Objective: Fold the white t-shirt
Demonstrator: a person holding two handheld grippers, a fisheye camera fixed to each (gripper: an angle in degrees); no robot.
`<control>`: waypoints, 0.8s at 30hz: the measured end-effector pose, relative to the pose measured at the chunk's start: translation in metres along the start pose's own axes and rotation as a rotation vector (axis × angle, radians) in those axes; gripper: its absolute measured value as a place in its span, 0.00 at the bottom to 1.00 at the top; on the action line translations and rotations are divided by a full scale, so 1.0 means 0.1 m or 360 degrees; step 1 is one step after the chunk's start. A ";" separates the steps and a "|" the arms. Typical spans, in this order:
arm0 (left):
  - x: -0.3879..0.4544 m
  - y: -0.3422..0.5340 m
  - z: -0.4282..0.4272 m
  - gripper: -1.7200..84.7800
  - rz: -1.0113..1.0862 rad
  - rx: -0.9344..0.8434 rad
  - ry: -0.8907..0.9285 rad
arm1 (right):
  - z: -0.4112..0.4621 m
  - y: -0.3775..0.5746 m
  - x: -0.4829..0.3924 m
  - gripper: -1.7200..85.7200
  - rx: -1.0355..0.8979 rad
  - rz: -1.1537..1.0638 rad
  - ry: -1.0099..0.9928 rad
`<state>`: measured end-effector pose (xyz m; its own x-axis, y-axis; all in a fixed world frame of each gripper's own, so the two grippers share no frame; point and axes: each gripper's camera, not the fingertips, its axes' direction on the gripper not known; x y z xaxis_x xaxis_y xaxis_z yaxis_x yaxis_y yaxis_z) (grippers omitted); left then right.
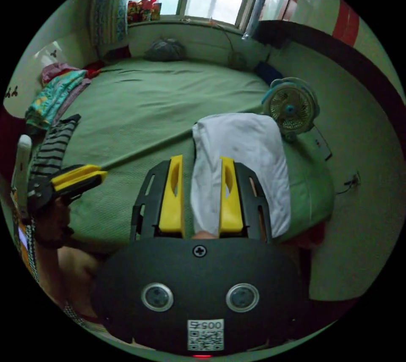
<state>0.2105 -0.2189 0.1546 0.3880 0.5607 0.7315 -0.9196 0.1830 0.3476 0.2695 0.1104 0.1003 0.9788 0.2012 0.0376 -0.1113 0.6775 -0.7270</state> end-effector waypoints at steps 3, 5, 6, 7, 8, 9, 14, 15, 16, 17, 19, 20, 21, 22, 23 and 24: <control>0.04 0.01 0.02 0.11 0.0035 -0.0001 -0.0020 | 0.22 -0.05 0.05 0.17 -0.0111 -0.0050 -0.0009; 0.06 0.02 0.02 0.11 0.0057 -0.0002 -0.0005 | 0.35 -0.07 0.06 0.17 -0.0155 -0.0074 0.0095; 0.07 0.02 0.01 0.11 0.0065 0.0005 0.0000 | 0.42 -0.09 0.07 0.16 -0.0182 -0.0100 0.0136; 0.07 0.02 0.01 0.11 0.0069 0.0009 0.0000 | 0.43 -0.11 0.09 0.13 -0.0172 -0.0128 0.0146; 0.07 0.02 0.01 0.11 0.0076 0.0011 -0.0004 | 0.42 -0.12 0.10 0.12 -0.0172 -0.0149 0.0141; 0.07 0.02 0.02 0.11 0.0081 0.0006 -0.0003 | 0.40 -0.17 0.14 0.10 -0.0189 -0.0190 0.0123; 0.03 0.01 0.00 0.10 0.0096 0.0030 0.0033 | 0.17 -0.42 0.59 0.03 -0.0204 -0.0073 -0.0112; 0.02 0.01 -0.01 0.10 0.0099 0.0033 0.0031 | 0.11 -0.47 0.75 0.02 -0.0187 0.0022 -0.0165; 0.02 0.02 -0.01 0.10 0.0100 0.0033 0.0029 | 0.05 -0.50 0.89 0.02 -0.0154 0.0091 -0.0182; 0.01 0.02 -0.01 0.10 0.0099 0.0032 0.0026 | 0.03 -0.51 0.94 0.02 -0.0132 0.0114 -0.0176; -0.02 0.03 -0.02 0.10 0.0092 0.0034 0.0028 | -0.03 -0.54 1.10 0.02 -0.0078 0.0171 -0.0135; -0.03 0.03 -0.02 0.10 0.0088 0.0034 0.0030 | -0.03 -0.54 1.12 0.02 -0.0076 0.0187 -0.0141; -0.05 0.04 -0.02 0.10 0.0083 0.0033 0.0031 | 0.00 -0.55 1.15 0.02 -0.0082 0.0207 -0.0171; -0.06 0.04 -0.02 0.10 0.0080 0.0031 0.0030 | 0.03 -0.56 1.15 0.02 -0.0094 0.0208 -0.0187; -0.07 0.04 -0.02 0.10 0.0078 0.0025 0.0028 | 0.05 -0.57 1.15 0.02 -0.0096 0.0209 -0.0184; -0.09 0.04 -0.02 0.10 0.0075 0.0021 0.0025 | 0.08 -0.58 1.13 0.02 -0.0098 0.0205 -0.0166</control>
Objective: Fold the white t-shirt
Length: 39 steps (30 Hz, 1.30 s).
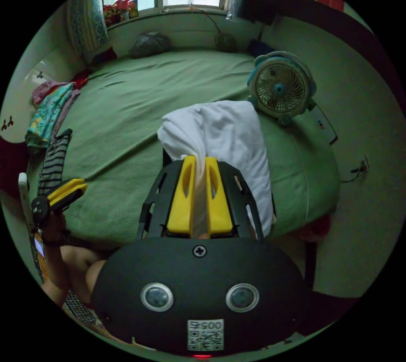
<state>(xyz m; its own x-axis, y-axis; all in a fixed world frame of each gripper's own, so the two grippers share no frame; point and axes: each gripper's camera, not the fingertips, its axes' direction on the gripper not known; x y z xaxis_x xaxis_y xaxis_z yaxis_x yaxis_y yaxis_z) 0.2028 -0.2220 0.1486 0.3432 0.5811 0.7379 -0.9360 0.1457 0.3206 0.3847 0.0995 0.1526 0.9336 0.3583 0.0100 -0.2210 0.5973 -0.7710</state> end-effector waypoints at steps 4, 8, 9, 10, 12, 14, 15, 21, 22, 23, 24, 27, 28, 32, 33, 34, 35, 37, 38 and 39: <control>-0.05 0.01 0.00 0.10 0.0000 -0.0014 0.0004 | 0.13 -0.09 -0.16 0.05 -0.0011 -0.0057 0.0120; -0.12 0.02 -0.03 0.10 0.0014 -0.0017 -0.0008 | 0.28 -0.21 -0.26 0.10 -0.0110 -0.0109 0.0130; -0.15 0.03 -0.04 0.10 0.0013 -0.0014 -0.0007 | 0.33 -0.25 -0.28 0.11 -0.0149 -0.0123 0.0103; -0.17 0.03 -0.04 0.10 0.0012 -0.0013 -0.0004 | 0.39 -0.28 -0.29 0.11 -0.0179 -0.0136 0.0107; -0.24 0.03 -0.06 0.10 0.0004 -0.0012 0.0005 | 0.47 -0.32 -0.34 0.09 -0.0209 -0.0198 0.0139; -0.30 0.04 -0.08 0.10 -0.0003 -0.0014 0.0006 | 0.51 -0.37 -0.37 0.07 -0.0208 -0.0228 0.0188; -0.34 0.04 -0.09 0.10 -0.0009 -0.0015 0.0008 | 0.49 -0.41 -0.37 0.05 -0.0195 -0.0215 0.0186; -0.55 0.04 -0.16 0.10 -0.0028 0.0000 0.0015 | 0.15 -0.61 -0.38 0.02 -0.0076 -0.0183 0.0105; -0.57 0.04 -0.16 0.10 -0.0028 -0.0002 0.0010 | 0.07 -0.66 -0.39 0.01 -0.0042 -0.0173 0.0067; -0.62 0.04 -0.17 0.10 -0.0031 -0.0008 0.0006 | 0.02 -0.69 -0.40 0.01 -0.0022 -0.0167 0.0049; -0.67 0.05 -0.17 0.10 -0.0039 -0.0010 0.0008 | -0.06 -0.74 -0.44 0.01 0.0018 -0.0165 0.0011; -0.81 0.05 -0.19 0.10 -0.0068 -0.0011 0.0031 | -0.20 -0.88 -0.63 0.01 0.0085 -0.0196 -0.0105; -0.84 0.06 -0.20 0.10 -0.0073 -0.0012 0.0035 | -0.23 -0.96 -0.74 0.01 0.0102 -0.0217 -0.0151; -1.06 0.09 -0.24 0.10 -0.0111 -0.0003 0.0038 | -0.28 -1.22 -1.14 0.01 0.0155 -0.0291 -0.0249; -1.13 0.11 -0.26 0.10 -0.0129 0.0004 0.0039 | -0.28 -1.32 -1.29 0.01 0.0171 -0.0306 -0.0282; -1.18 0.11 -0.27 0.10 -0.0140 0.0008 0.0039 | -0.28 -1.43 -1.44 0.01 0.0184 -0.0315 -0.0320; -1.27 0.13 -0.30 0.10 -0.0167 0.0019 0.0040 | -0.28 -1.49 -1.53 0.01 0.0191 -0.0318 -0.0338; -1.44 0.15 -0.34 0.10 -0.0223 0.0037 0.0045 | -0.24 -1.68 -1.93 0.02 0.0214 -0.0373 -0.0411; -1.57 0.17 -0.37 0.10 -0.0268 0.0049 0.0051 | -0.22 -1.72 -2.06 0.02 0.0214 -0.0398 -0.0429; -1.71 0.20 -0.40 0.10 -0.0318 0.0060 0.0053 | -0.15 -1.79 -2.32 0.02 0.0202 -0.0447 -0.0454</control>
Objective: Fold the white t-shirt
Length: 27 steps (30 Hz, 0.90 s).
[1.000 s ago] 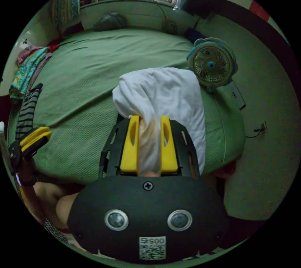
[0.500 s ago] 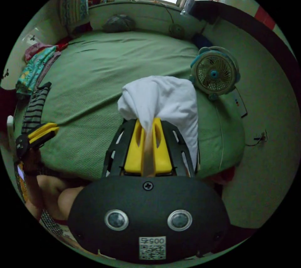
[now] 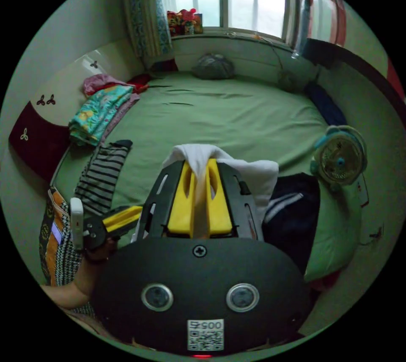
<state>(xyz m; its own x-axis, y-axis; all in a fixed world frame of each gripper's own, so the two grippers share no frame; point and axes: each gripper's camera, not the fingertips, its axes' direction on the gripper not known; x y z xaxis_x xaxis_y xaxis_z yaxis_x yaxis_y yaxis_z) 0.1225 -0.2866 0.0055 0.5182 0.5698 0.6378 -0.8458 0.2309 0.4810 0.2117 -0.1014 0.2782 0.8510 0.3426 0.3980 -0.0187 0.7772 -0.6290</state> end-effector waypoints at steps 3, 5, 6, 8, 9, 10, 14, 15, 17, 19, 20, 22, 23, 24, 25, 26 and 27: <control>-0.38 0.01 -0.08 0.10 -0.0145 0.0018 -0.0051 | 0.53 -0.23 -0.53 0.05 -0.0147 -0.0019 -0.0035; -0.61 0.04 -0.13 0.10 -0.0269 0.0027 -0.0154 | 0.81 -0.30 -0.80 0.10 -0.0241 -0.0042 -0.0082; -0.76 0.08 -0.17 0.10 -0.0359 0.0043 -0.0244 | 0.93 -0.32 -0.94 0.15 -0.0249 -0.0078 -0.0134; -0.97 0.12 -0.22 0.10 -0.0442 0.0046 -0.0327 | 1.03 -0.29 -1.05 0.17 -0.0220 -0.0101 -0.0150; -1.09 0.15 -0.25 0.10 -0.0481 0.0043 -0.0332 | 1.09 -0.26 -1.07 0.17 -0.0215 -0.0117 -0.0127; -1.14 0.16 -0.25 0.10 -0.0496 0.0043 -0.0325 | 1.17 -0.21 -1.06 0.17 -0.0229 -0.0124 -0.0089; -1.39 0.17 -0.21 0.10 -0.0507 0.0005 -0.0238 | 1.53 -0.01 -0.87 0.17 -0.0356 -0.0002 0.0052; -1.42 0.16 -0.18 0.10 -0.0492 -0.0009 -0.0221 | 1.66 0.06 -0.81 0.17 -0.0402 0.0052 0.0070; -1.44 0.14 -0.14 0.10 -0.0474 -0.0031 -0.0178 | 1.89 0.18 -0.75 0.17 -0.0500 0.0127 0.0077; -1.45 0.12 -0.11 0.10 -0.0461 -0.0038 -0.0142 | 2.19 0.32 -0.78 0.15 -0.0633 0.0184 0.0128; -1.43 0.10 -0.07 0.10 -0.0442 -0.0054 -0.0127 | 2.23 0.35 -0.81 0.14 -0.0636 0.0193 0.0122; -1.39 0.06 0.01 0.10 -0.0406 -0.0103 -0.0133 | 2.23 0.39 -0.93 0.07 -0.0521 0.0219 0.0045; -1.36 0.03 0.07 0.11 -0.0385 -0.0132 -0.0167 | 2.22 0.38 -0.97 0.05 -0.0524 0.0215 0.0030; -1.31 0.00 0.14 0.12 -0.0360 -0.0159 -0.0186 | 2.21 0.38 -1.05 0.02 -0.0536 0.0183 0.0035; -1.29 -0.01 0.18 0.12 -0.0348 -0.0178 -0.0192 | 2.16 0.39 -1.14 0.01 -0.0529 0.0120 0.0055; -1.25 -0.04 0.28 0.13 -0.0319 -0.0220 -0.0188 | 2.14 0.40 -1.18 0.01 -0.0526 0.0087 0.0069; -1.22 -0.07 0.37 0.14 -0.0297 -0.0253 -0.0184 | 2.08 0.43 -1.24 0.01 -0.0523 0.0041 0.0096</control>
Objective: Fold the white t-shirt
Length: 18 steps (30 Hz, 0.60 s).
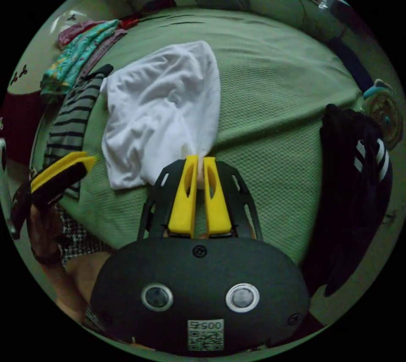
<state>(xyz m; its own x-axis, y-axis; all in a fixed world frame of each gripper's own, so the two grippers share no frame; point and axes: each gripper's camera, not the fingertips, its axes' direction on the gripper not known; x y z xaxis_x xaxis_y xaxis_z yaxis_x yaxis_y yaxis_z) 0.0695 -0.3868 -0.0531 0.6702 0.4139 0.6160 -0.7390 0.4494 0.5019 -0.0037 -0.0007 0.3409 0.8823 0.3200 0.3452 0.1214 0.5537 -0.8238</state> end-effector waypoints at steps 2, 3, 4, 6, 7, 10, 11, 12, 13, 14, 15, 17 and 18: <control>0.05 -0.05 0.15 0.14 0.0028 -0.0074 -0.0081 | -0.07 0.09 -0.03 0.01 0.0004 -0.0016 0.0001; 0.08 -0.07 0.26 0.14 0.0057 -0.0140 -0.0185 | -0.10 0.15 -0.02 0.01 -0.0002 -0.0007 -0.0021; 0.08 -0.07 0.31 0.14 0.0080 -0.0165 -0.0223 | -0.11 0.22 0.00 0.01 0.0002 0.0000 -0.0055; 0.07 -0.01 0.33 0.14 0.0125 -0.0169 -0.0236 | -0.10 0.31 0.02 0.01 -0.0023 0.0018 -0.0139; 0.06 0.01 0.32 0.14 0.0122 -0.0192 -0.0223 | -0.06 0.37 0.01 0.01 -0.0063 0.0041 -0.0193; -0.02 0.18 0.28 0.12 0.0109 -0.0261 -0.0105 | 0.07 0.50 -0.11 0.01 -0.0112 0.0024 -0.0202; -0.04 0.24 0.25 0.12 0.0108 -0.0269 -0.0086 | 0.09 0.51 -0.14 0.02 -0.0126 0.0019 -0.0170; -0.05 0.29 0.21 0.11 0.0115 -0.0258 -0.0085 | 0.10 0.54 -0.21 0.04 -0.0143 0.0015 -0.0113; -0.05 0.31 0.18 0.11 0.0118 -0.0250 -0.0089 | 0.06 0.57 -0.27 0.07 -0.0120 0.0005 -0.0079; -0.06 0.34 0.13 0.10 0.0115 -0.0234 -0.0114 | 0.02 0.58 -0.29 0.07 -0.0100 0.0009 -0.0065; -0.09 0.36 0.06 0.09 0.0106 -0.0192 -0.0139 | -0.07 0.62 -0.35 0.08 -0.0042 0.0029 -0.0017; -0.16 0.37 -0.06 0.09 0.0051 -0.0109 -0.0200 | -0.19 0.66 -0.45 0.09 0.0051 0.0042 0.0053; -0.21 0.37 -0.11 0.08 0.0007 -0.0064 -0.0255 | -0.24 0.66 -0.54 0.09 0.0092 0.0065 0.0082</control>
<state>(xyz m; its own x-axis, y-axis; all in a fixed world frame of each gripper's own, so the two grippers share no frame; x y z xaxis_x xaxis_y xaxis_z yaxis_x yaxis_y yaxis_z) 0.0291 -0.3701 -0.0545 0.6449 0.2859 0.7088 -0.7364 0.4807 0.4761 -0.0322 0.0002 0.2575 0.9085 0.3040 0.2866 0.0594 0.5851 -0.8088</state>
